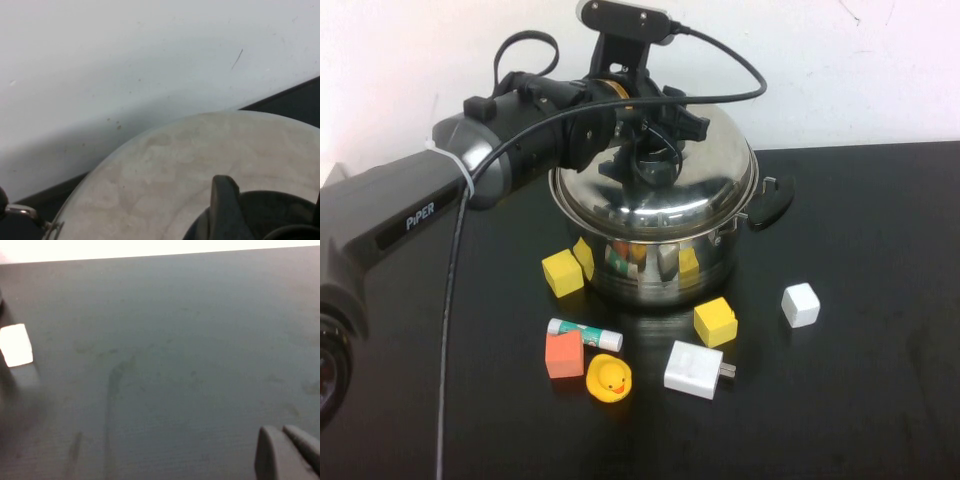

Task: Cover the pot
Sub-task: Place the pot lid on the pot

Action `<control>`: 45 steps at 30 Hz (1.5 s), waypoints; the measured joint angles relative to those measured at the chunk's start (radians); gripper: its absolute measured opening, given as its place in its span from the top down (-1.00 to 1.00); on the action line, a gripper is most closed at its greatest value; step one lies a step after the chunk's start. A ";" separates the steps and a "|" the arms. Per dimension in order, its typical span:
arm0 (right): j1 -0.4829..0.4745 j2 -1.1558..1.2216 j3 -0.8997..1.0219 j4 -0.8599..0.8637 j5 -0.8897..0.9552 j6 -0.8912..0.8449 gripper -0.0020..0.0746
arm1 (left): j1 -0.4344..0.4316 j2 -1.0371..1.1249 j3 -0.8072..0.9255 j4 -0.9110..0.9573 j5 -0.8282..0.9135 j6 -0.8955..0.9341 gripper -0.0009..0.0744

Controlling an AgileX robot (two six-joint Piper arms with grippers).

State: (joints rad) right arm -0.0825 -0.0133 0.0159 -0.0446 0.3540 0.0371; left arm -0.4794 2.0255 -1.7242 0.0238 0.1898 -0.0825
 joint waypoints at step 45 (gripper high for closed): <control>0.000 0.000 0.000 0.000 0.000 0.000 0.95 | -0.002 0.026 -0.131 -0.015 0.244 0.013 0.14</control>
State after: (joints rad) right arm -0.0825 -0.0133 0.0159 -0.0446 0.3540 0.0371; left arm -0.4817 2.0517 -1.8552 0.0086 0.4342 -0.0695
